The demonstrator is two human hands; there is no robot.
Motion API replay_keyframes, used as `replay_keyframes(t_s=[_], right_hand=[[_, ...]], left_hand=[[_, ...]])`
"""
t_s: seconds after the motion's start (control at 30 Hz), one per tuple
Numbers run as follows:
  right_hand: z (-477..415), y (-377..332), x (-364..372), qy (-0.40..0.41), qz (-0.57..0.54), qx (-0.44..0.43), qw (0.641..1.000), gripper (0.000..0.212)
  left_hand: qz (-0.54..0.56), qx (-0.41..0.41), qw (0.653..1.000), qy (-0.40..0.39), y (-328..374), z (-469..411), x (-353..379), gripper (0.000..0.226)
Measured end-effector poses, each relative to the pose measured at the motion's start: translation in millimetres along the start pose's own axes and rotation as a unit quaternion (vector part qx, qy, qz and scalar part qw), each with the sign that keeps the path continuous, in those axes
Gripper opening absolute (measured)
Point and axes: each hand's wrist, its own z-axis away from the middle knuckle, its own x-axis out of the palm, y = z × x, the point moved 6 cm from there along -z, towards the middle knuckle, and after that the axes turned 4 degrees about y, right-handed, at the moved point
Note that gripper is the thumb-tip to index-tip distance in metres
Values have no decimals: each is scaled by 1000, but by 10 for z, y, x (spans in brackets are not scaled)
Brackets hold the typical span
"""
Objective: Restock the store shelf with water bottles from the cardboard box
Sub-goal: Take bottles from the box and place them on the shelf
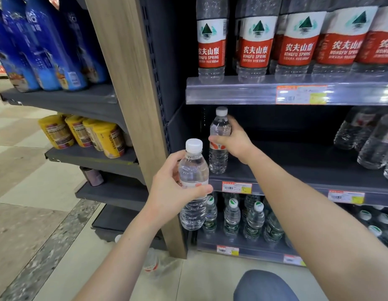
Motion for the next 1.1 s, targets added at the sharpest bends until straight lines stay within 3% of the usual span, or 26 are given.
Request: replay_keyframes(t_s=[0.2,0.57,1.1], right_hand=[[25,88,11,-11,56,-4,998,111],[-96,265,-37,-48,90,9,995,115],[-653,464,57,-4,126,13,992,116]], left_hand=[[7,-8,1000,7,-117,63,55,81],[16,-29,999,6,-273,51,156,84],[42,-57,997,-2,-499,24,213,86]])
